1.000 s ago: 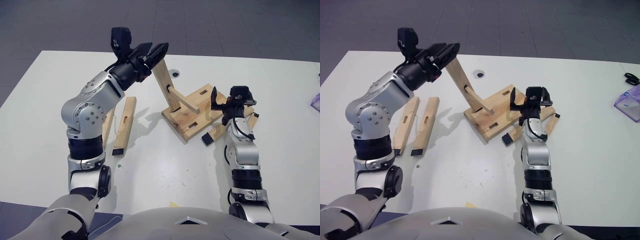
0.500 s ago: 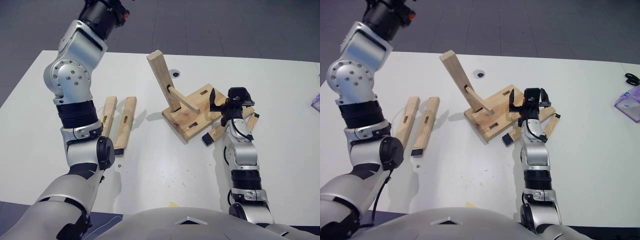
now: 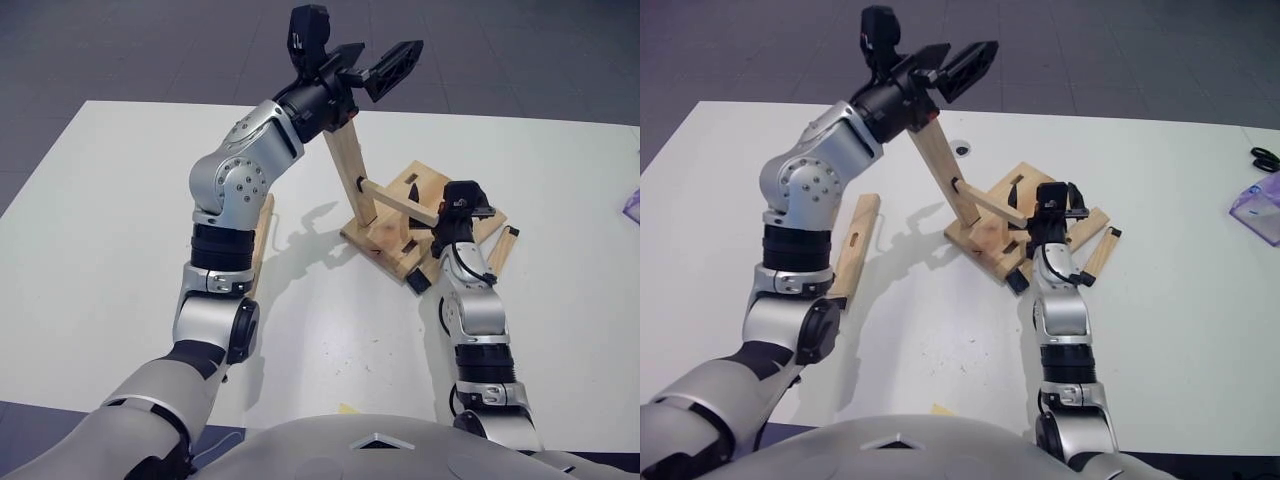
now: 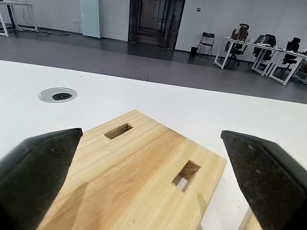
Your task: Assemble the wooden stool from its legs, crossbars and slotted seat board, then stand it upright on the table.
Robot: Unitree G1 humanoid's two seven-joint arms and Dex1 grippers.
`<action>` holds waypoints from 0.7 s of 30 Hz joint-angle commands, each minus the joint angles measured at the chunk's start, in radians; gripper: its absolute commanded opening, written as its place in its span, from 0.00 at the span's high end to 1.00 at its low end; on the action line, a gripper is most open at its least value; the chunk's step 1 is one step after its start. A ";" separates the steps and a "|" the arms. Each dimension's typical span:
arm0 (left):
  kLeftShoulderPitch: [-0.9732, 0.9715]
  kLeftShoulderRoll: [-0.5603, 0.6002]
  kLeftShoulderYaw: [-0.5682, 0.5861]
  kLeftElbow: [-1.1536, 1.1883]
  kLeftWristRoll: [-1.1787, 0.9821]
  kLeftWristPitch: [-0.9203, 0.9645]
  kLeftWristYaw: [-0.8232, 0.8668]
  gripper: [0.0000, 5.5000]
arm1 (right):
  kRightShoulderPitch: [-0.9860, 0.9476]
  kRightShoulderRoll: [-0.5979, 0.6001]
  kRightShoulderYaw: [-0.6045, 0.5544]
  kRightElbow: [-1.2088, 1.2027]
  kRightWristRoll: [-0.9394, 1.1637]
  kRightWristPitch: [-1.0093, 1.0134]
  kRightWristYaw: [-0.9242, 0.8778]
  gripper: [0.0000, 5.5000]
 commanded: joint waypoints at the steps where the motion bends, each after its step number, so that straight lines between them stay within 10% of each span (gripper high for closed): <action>1: 0.010 -0.007 0.051 -0.028 -0.047 0.083 0.059 0.02 | 0.004 0.011 -0.001 -0.010 -0.002 0.008 -0.004 0.02; 21: 0.060 0.101 0.124 -0.151 -0.027 0.077 0.140 0.02 | 0.095 -0.047 0.193 0.085 -0.085 0.284 0.133 0.02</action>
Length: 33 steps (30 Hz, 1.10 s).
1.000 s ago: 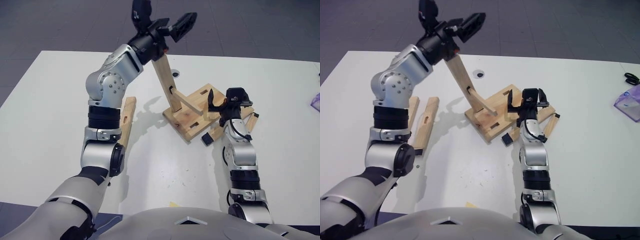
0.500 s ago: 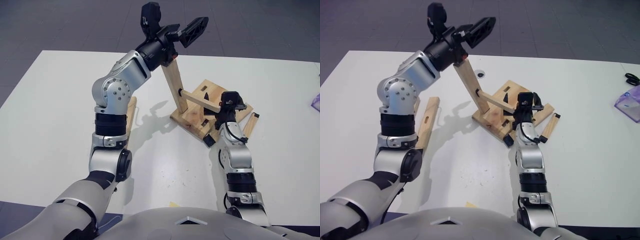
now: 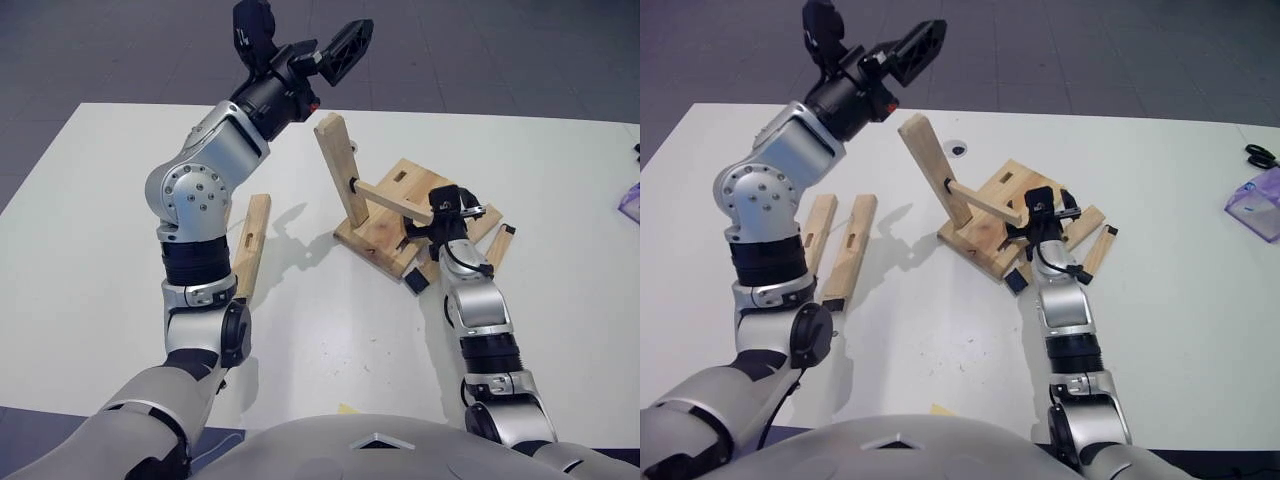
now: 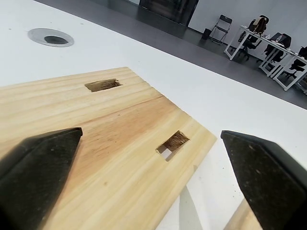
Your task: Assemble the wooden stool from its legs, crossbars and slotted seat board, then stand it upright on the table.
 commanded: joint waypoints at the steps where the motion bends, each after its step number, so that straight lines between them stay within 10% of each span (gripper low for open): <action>1: 0.016 0.037 -0.013 0.042 0.078 -0.058 -0.008 0.02 | 0.120 0.037 0.092 0.050 0.002 0.110 0.061 0.02; 10: 0.120 -0.023 -0.119 -0.028 0.128 -0.057 -0.011 0.02 | 0.105 0.045 0.095 0.047 -0.001 0.102 0.050 0.02; 33: 0.132 0.096 0.040 -0.361 0.008 0.040 0.082 0.02 | 0.134 0.058 0.085 0.021 0.005 0.079 0.044 0.02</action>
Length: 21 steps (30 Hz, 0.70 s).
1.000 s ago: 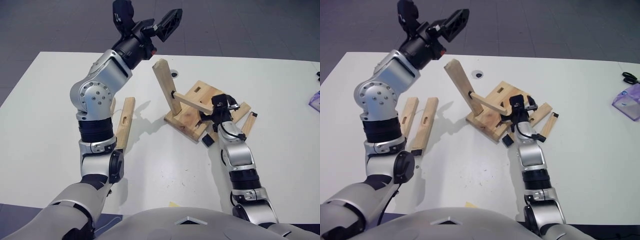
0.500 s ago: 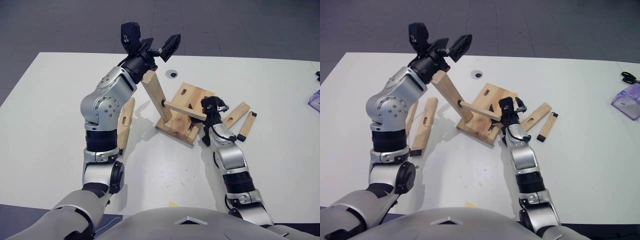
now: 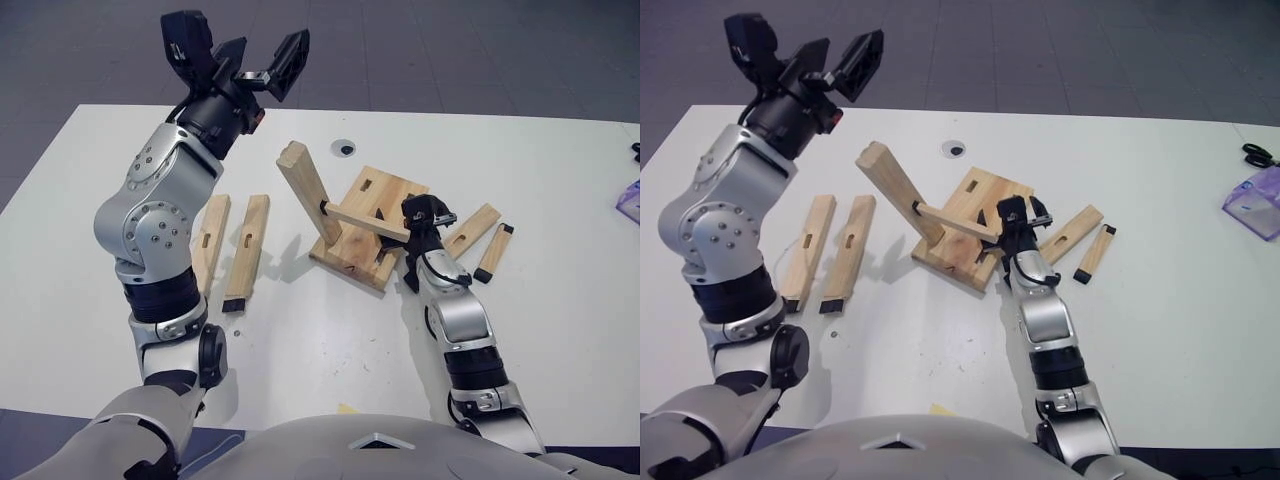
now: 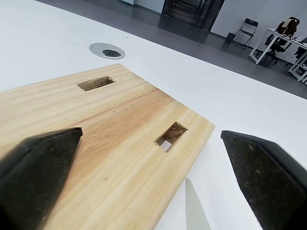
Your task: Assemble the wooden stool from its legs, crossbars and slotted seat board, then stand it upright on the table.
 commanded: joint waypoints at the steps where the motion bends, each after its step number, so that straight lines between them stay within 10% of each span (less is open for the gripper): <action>1: -0.021 -0.006 -0.003 -0.041 -0.043 0.014 0.007 0.02 | 0.090 -0.001 0.021 0.072 0.002 0.082 0.031 0.02; 8: 0.197 -0.007 -0.289 0.070 0.179 -0.119 -0.082 0.02 | 0.087 -0.009 0.051 0.052 -0.013 0.082 0.043 0.02; 21: -0.049 -0.050 -0.167 0.168 0.165 -0.184 -0.054 0.02 | 0.076 -0.006 0.065 0.058 -0.019 0.079 0.055 0.02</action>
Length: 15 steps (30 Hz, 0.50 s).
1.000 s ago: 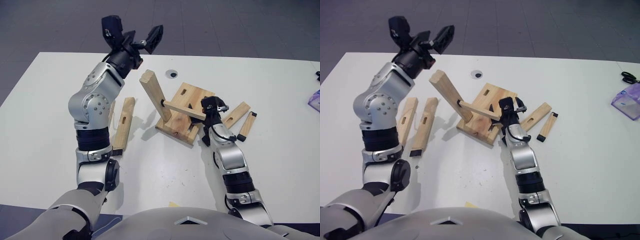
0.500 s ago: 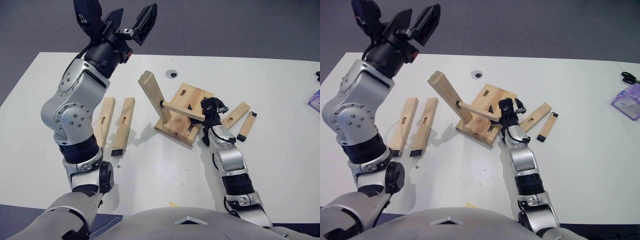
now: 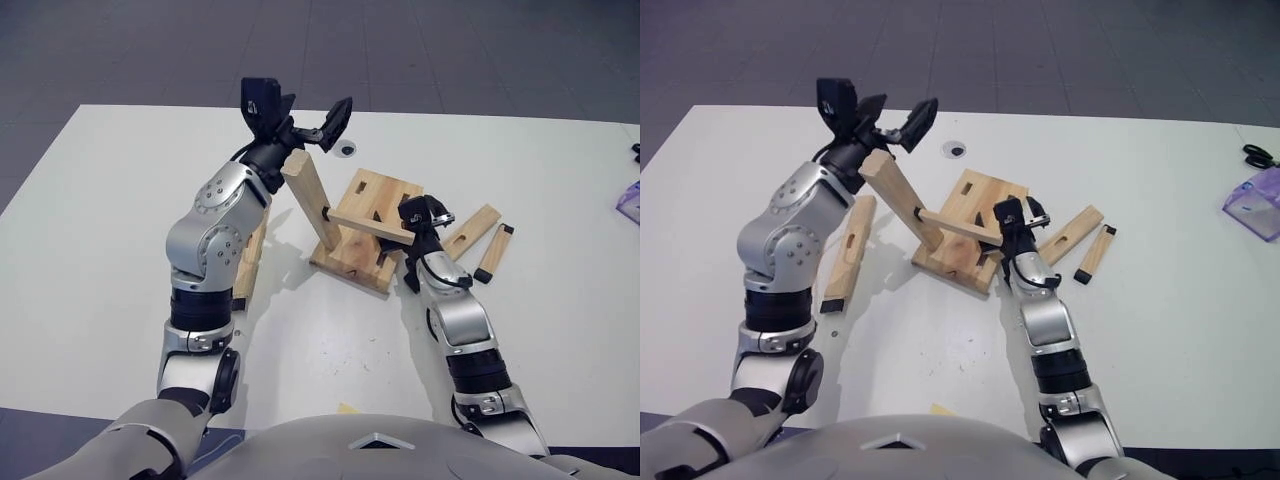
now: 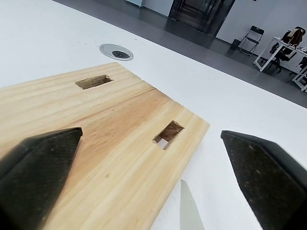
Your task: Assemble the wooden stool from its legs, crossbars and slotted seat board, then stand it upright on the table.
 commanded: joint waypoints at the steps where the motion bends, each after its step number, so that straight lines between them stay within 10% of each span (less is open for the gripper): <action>1: -0.122 0.055 0.099 -0.020 -0.032 0.019 0.008 0.02 | 0.067 0.014 0.037 0.077 0.000 0.076 0.031 0.02; 6: -0.237 0.284 0.262 0.127 0.029 -0.030 -0.017 0.02 | 0.078 0.014 0.029 0.081 0.000 0.064 0.027 0.02; 15: 0.131 0.518 0.185 0.265 0.123 0.176 -0.210 0.02 | 0.104 0.023 0.009 0.076 0.000 0.055 0.005 0.02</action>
